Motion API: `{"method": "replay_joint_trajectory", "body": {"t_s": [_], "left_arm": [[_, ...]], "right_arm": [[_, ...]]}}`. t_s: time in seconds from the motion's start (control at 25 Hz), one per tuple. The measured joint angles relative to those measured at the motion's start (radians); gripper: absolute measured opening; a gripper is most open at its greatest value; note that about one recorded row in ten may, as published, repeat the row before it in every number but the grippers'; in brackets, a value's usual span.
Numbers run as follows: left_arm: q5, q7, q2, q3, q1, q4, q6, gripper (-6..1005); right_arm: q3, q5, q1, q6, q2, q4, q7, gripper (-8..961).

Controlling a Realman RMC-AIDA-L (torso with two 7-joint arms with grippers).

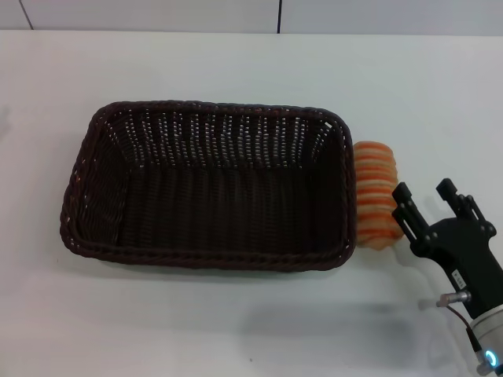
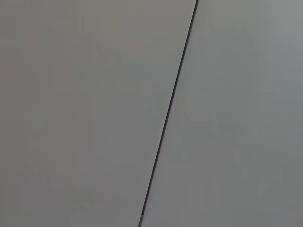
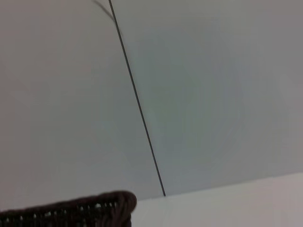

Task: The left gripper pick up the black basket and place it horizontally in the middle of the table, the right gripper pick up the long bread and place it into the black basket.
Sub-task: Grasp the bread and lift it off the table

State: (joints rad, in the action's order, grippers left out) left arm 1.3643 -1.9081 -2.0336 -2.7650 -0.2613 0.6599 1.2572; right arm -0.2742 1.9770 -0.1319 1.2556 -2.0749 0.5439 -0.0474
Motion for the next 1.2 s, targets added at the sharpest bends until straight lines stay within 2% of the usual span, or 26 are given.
{"method": "replay_joint_trajectory", "body": {"t_s": [0.52,1.2], "left_arm": [[0.0,0.0,0.006,-0.001,0.003,0.001,0.019,847],[-0.001,0.0,0.005,-0.001,-0.003,0.002,0.05,847]], "right_arm": [[-0.003,-0.001,-0.054,-0.115,-0.002,-0.014,0.0,723],[-0.013,-0.001,-0.082,-0.199,-0.005,-0.032,-0.012,721]]}}
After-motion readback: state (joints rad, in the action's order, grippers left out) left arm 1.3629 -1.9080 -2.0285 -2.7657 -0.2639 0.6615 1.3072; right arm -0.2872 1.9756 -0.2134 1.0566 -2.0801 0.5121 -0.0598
